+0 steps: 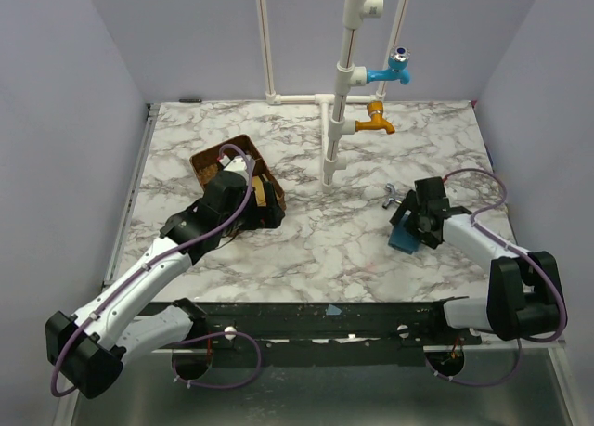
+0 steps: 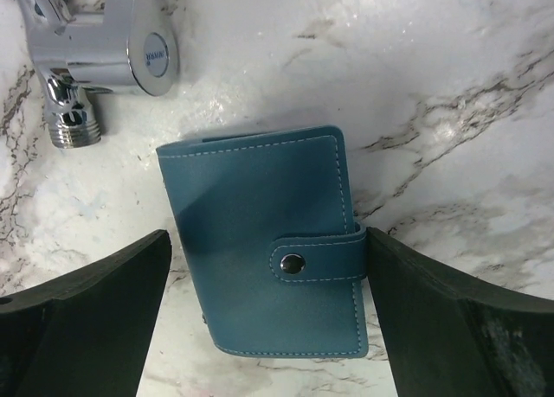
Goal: Take the credit cards out of the card holder
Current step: Move the card holder to the center of the board, then open the card holder at the center of the board.
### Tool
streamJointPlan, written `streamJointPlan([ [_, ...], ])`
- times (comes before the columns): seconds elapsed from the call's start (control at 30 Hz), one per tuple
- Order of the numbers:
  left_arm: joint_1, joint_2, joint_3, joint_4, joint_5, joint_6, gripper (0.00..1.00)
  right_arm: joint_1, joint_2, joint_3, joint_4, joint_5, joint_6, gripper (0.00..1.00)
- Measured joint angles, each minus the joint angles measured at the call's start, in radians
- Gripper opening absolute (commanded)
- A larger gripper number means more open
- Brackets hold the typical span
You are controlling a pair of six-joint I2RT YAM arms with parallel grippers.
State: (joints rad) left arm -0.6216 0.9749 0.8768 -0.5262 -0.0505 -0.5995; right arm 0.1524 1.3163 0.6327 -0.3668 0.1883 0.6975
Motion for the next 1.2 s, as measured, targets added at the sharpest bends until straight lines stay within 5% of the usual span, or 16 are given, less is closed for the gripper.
streamJointPlan([
  [0.4,0.000,0.022,0.000,0.000,0.003,-0.001,0.98,0.101,0.006,0.000,-0.031,0.022,0.074,0.79],
  [0.63,0.000,0.040,0.000,0.000,0.003,-0.015,0.98,0.365,0.028,0.014,-0.036,0.068,0.161,0.79],
  [0.9,0.006,0.055,-0.001,0.000,0.003,-0.042,0.98,0.703,0.239,0.199,-0.046,0.140,0.261,0.80],
  [1.2,0.012,0.055,-0.044,0.000,0.004,-0.077,0.99,0.756,0.338,0.311,-0.046,0.132,0.243,0.89],
])
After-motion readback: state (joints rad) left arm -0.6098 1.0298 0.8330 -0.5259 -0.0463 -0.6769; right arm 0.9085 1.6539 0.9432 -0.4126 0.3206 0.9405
